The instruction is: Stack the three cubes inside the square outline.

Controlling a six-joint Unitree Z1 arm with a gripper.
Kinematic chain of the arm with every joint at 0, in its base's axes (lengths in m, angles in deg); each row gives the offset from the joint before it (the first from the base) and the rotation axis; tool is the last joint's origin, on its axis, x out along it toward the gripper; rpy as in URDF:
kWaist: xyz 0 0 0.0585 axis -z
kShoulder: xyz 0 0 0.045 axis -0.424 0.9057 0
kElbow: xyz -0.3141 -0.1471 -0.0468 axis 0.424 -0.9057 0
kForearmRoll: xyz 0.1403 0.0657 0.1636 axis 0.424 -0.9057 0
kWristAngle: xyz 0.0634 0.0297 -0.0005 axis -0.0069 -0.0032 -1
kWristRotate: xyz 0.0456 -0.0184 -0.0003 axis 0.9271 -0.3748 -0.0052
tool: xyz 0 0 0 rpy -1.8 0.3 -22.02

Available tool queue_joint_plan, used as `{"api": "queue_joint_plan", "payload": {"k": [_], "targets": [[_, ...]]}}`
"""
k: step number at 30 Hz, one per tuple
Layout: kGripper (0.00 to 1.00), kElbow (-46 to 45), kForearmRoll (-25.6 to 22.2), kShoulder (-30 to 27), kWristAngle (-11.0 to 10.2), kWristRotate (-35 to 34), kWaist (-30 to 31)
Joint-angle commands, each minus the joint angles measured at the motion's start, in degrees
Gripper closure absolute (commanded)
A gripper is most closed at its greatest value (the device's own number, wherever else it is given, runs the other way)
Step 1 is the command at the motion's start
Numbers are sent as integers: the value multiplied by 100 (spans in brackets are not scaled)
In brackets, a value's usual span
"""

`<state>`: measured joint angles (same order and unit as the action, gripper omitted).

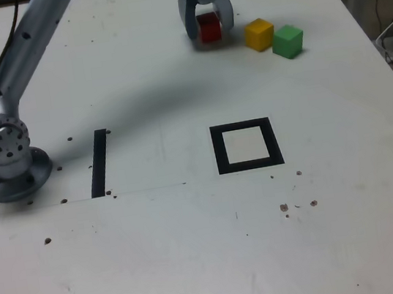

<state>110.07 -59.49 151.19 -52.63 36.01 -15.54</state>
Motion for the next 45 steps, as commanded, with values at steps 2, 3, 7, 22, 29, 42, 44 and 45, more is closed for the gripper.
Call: {"api": "queue_joint_plan", "payload": {"k": [2, 3, 7, 22, 29, 42, 44, 45], "targets": [[68, -1, -193, -3, -9, 11, 2], [68, -3, -194, -7, -10, 13, 2], [68, -41, -194, -63, -28, 18, 2], [68, -1221, -182, -1299, 64, -261, 387], [68, -2284, 70, -2030, 139, -794, 996], [68, -3786, 933, -3041, 581, -1758, 2398], [68, -3919, 1056, -3076, 661, -1911, 2607], [68, -3968, 1108, -3085, 693, -1989, 2711]]}}
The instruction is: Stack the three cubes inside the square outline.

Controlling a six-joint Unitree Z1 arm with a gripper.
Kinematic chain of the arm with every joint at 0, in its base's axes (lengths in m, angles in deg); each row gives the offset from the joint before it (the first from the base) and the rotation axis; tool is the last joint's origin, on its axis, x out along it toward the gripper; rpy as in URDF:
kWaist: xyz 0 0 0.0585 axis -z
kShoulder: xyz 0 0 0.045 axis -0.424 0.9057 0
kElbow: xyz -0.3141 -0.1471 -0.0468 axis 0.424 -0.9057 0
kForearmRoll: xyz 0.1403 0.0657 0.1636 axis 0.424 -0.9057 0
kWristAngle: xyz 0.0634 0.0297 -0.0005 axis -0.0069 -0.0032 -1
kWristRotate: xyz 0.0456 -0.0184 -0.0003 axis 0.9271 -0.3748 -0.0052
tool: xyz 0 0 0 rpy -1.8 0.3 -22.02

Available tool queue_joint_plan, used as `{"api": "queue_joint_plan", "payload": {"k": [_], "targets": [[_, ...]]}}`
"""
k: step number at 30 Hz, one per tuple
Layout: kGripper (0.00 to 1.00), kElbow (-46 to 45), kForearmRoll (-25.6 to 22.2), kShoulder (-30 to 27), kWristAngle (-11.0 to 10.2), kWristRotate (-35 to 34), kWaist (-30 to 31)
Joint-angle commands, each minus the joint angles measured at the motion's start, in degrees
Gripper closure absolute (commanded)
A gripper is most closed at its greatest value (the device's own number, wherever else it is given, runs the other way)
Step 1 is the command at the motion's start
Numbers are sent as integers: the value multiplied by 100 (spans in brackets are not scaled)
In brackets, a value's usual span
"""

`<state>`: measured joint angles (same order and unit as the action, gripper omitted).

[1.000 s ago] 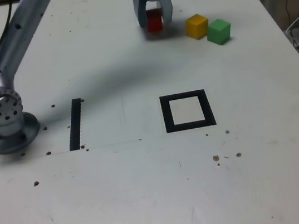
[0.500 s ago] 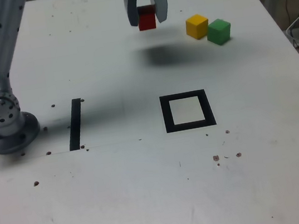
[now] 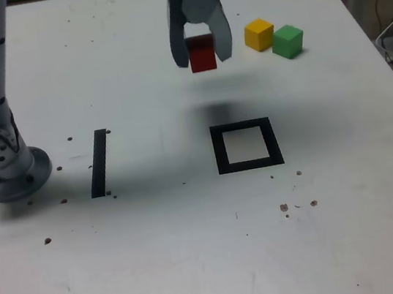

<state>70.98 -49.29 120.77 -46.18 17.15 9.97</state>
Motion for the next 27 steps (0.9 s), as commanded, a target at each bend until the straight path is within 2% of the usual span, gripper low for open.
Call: {"api": "queue_joint_plan", "payload": {"k": [1, 10, 27], "targets": [[68, -94, 129, -48, 75, -179, 262], [68, -250, 421, 27, 224, -779, 943], [68, -588, 1020, 415, 488, -1413, 1567]]}}
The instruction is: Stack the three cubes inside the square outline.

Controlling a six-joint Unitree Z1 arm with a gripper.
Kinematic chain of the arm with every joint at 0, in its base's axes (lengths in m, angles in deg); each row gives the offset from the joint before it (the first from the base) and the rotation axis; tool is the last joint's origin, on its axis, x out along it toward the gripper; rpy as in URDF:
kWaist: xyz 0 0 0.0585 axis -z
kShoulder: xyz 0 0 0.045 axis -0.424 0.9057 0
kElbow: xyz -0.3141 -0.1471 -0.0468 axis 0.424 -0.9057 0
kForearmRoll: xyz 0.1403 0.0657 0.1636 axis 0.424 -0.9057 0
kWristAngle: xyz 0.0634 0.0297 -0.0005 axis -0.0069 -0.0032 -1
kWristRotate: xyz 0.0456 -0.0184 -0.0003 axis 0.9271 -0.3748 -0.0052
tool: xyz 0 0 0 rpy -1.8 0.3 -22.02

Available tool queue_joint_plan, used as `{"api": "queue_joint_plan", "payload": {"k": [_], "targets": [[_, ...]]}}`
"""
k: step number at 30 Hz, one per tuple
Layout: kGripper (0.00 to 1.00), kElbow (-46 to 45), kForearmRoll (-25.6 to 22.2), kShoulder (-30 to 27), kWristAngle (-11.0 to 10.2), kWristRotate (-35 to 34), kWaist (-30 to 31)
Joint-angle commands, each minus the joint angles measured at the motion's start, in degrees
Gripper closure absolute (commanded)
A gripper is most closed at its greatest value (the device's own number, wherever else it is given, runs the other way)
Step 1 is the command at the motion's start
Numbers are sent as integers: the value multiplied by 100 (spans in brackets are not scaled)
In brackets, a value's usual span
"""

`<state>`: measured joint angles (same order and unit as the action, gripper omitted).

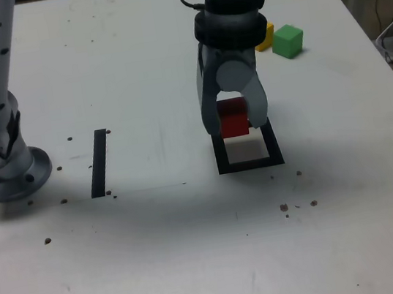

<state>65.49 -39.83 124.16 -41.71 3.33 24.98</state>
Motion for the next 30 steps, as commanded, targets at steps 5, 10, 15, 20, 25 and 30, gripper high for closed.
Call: {"api": "queue_joint_plan", "payload": {"k": [5, 10, 15, 20, 25, 30], "targets": [[68, -154, 219, 172, 108, -44, 122], [68, -177, 309, 289, 111, -39, 125], [68, -196, 416, 386, 94, -28, 125], [68, -199, 501, 439, 74, -18, 124], [54, -219, 552, 458, 62, 30, 105], [9, -304, 612, 466, 97, 117, 74]]}}
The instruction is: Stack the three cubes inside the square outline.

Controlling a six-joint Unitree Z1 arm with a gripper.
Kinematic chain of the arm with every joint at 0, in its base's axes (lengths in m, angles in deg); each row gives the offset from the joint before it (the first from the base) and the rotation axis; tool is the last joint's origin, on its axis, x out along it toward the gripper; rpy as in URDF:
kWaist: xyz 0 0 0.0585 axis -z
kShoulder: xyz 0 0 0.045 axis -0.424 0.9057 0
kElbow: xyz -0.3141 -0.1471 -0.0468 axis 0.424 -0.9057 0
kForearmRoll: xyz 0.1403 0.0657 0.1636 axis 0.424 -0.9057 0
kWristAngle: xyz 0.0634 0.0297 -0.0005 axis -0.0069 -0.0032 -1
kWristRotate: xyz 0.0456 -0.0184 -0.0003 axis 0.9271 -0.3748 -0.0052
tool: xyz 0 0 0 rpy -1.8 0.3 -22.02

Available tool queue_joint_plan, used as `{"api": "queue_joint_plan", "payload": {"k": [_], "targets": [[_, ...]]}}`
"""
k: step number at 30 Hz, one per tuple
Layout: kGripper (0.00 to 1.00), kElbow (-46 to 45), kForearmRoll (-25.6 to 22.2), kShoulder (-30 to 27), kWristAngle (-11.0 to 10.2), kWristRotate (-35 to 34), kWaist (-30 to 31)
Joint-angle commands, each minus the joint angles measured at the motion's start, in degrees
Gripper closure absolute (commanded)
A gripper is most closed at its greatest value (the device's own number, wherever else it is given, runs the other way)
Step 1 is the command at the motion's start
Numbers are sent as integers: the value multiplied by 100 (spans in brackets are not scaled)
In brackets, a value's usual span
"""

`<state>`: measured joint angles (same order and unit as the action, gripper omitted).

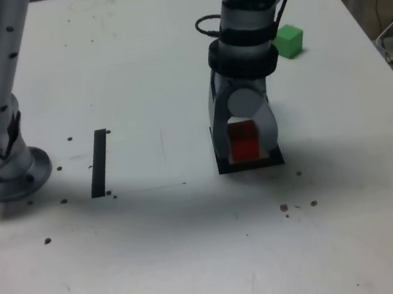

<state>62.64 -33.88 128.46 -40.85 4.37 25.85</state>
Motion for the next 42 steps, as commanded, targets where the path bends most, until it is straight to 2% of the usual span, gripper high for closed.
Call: {"api": "queue_joint_plan", "payload": {"k": [1, 3, 9, 15, 23, 32, 42], "targets": [[4, -34, 26, 30, 14, 19, -14], [1, -53, 32, 9, 17, 19, -15], [1, -124, 29, -189, -44, 0, -46], [1, -186, -69, -534, -314, -31, -341], [1, 1, -234, -713, -636, 69, -1175], [0, 634, -245, -477, -724, 237, -2218], [0, 1833, -680, 294, -686, 304, -2683]]}}
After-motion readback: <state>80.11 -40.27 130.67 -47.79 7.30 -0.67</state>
